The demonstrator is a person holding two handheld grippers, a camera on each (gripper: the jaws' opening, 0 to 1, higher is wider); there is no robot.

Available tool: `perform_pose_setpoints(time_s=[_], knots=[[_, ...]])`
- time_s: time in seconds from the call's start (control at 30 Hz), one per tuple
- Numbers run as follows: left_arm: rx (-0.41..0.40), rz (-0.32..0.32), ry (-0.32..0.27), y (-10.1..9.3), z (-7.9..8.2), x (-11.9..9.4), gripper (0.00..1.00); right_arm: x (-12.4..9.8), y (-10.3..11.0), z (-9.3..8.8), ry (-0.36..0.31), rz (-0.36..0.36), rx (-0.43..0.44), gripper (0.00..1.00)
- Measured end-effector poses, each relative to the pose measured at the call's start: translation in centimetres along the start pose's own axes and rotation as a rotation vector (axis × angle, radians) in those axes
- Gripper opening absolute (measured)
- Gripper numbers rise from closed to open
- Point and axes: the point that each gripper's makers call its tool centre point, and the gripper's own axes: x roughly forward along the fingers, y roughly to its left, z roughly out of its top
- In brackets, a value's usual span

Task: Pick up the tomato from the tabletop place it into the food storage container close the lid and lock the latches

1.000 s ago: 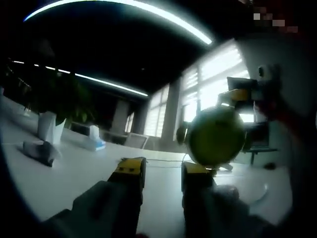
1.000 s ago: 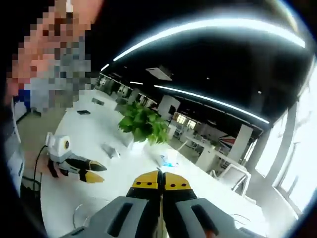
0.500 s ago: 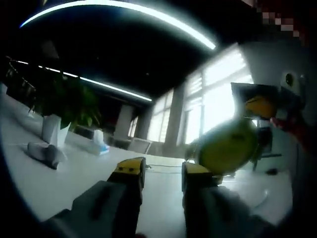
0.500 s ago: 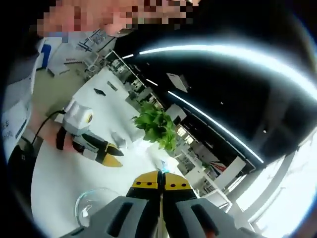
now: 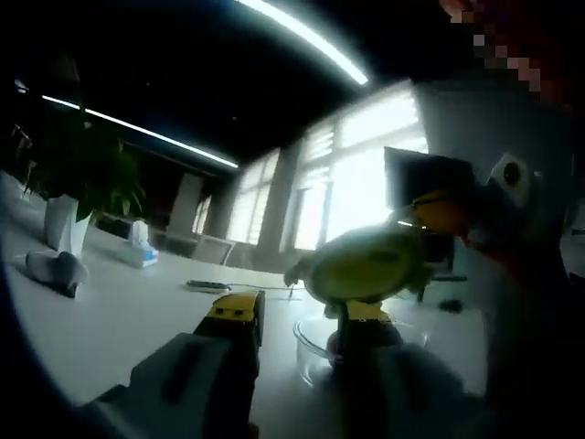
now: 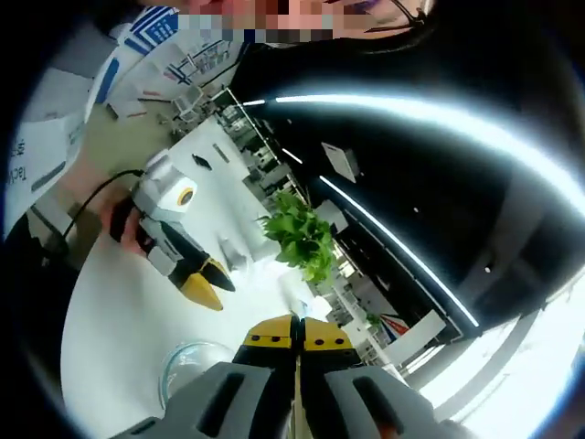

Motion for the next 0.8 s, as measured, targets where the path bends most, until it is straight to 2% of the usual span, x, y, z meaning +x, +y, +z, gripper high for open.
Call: perform_pose_setpoints(time_s=[0.07,0.13,0.27,0.47,0.6,0.8], knots=[[0.044,-0.039,0.019,-1.0,0.1,-0.2,0.35,0.2,0.4,-0.1,0.002,0.015,-0.007,0.00],[0.055,-0.091,0.070,-1.9,-0.7,-0.5,0.40,0.3,0.7,-0.2,-0.002,0.027,-0.026,0.00],[0.035,-0.142,0.118,-2.6,-1.2,-1.3,0.49,0.4,0.6,-0.1,-0.006,0.038,-0.044,0.00],[0.016,-0.172,0.155,-2.2,-1.0,-2.6,0.49,0.2,0.7,0.1,-0.018,0.052,-0.084,0.00],[0.000,-0.200,0.168,-2.1,-0.6,-3.2,0.49,0.0,2.0,-0.2,-0.036,0.091,-0.135,0.00],[0.013,-0.211,0.196,-2.2,-1.2,-3.5,0.48,-0.1,2.7,-0.8,-0.053,0.113,-0.168,0.00]])
